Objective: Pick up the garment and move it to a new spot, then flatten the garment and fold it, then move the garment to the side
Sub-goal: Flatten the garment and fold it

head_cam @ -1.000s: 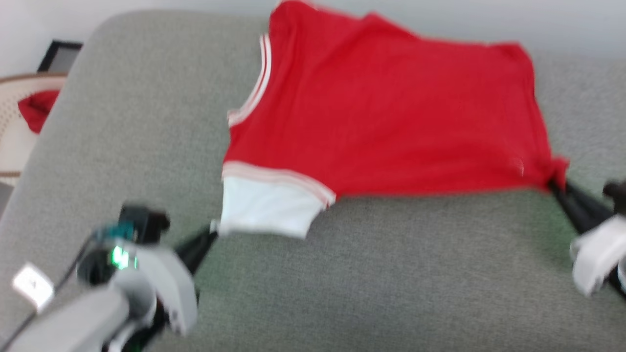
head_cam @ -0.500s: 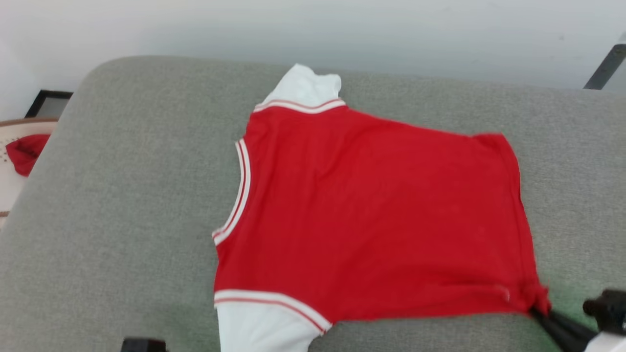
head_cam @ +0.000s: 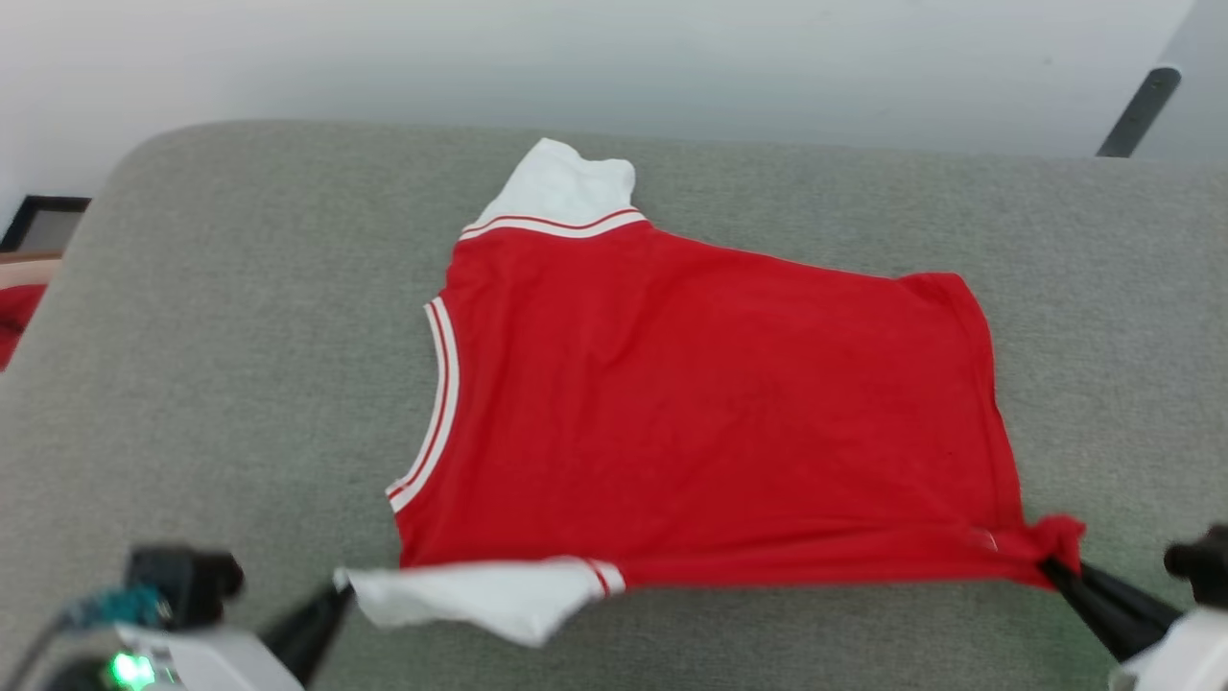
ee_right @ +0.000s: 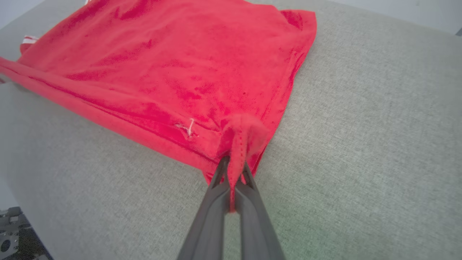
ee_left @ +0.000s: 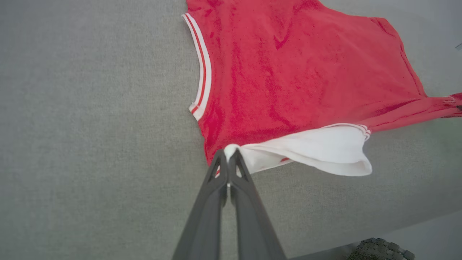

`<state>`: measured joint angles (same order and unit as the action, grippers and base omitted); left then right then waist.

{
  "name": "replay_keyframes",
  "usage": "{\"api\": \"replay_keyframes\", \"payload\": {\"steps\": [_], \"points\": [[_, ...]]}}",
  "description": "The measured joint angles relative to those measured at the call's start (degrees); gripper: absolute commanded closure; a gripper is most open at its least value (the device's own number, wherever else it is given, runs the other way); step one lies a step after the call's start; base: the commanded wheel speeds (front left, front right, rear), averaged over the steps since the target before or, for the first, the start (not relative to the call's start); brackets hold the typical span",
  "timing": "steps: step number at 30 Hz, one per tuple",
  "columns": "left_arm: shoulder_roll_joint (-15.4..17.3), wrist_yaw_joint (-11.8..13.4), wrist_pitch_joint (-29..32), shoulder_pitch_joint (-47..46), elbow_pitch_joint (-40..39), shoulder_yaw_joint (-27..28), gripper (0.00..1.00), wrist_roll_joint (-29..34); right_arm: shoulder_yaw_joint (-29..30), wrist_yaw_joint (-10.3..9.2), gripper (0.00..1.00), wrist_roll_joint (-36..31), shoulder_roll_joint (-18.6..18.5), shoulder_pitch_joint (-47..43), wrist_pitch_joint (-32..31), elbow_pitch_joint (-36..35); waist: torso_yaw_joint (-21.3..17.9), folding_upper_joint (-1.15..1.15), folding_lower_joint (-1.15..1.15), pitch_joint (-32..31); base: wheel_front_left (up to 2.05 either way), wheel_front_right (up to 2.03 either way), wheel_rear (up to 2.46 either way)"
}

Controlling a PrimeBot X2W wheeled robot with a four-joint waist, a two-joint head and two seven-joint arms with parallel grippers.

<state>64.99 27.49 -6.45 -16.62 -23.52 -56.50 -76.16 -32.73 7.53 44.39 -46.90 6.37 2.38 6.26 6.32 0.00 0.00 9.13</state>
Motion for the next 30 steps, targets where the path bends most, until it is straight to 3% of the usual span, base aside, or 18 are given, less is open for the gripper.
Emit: {"api": "replay_keyframes", "payload": {"steps": [4,8,18,26,30], "points": [[2.8,-0.6,4.2,-6.2,-0.2,1.2,1.0,3.9,2.2,-0.01,1.0,-1.0,1.8,2.9,-3.4,-1.1,-1.2,0.0,0.0,0.3,0.0,0.0,0.0],[2.9,-4.0,8.8,-13.2,3.1,2.0,1.0,7.5,4.1,-0.01,1.0,-2.5,4.5,6.3,-6.8,-1.2,-2.0,0.0,0.0,0.8,0.0,0.0,0.0],[-6.3,-17.0,18.1,-26.3,22.4,-0.1,1.0,12.4,6.2,-0.01,1.0,-6.8,10.8,13.8,-14.4,3.0,-3.1,0.0,0.0,3.3,0.0,0.0,0.0],[-13.7,-24.1,20.1,-29.3,36.8,-1.8,1.0,11.2,6.0,-0.01,1.0,-8.3,14.2,17.2,-17.3,6.9,-3.8,0.0,0.0,5.8,0.0,0.0,0.0],[-16.6,-26.4,20.8,-29.8,42.5,-2.5,1.0,10.5,5.6,-0.01,1.0,-8.4,15.2,18.1,-18.5,8.4,-4.0,0.0,0.0,6.5,0.0,0.0,0.0]]}}
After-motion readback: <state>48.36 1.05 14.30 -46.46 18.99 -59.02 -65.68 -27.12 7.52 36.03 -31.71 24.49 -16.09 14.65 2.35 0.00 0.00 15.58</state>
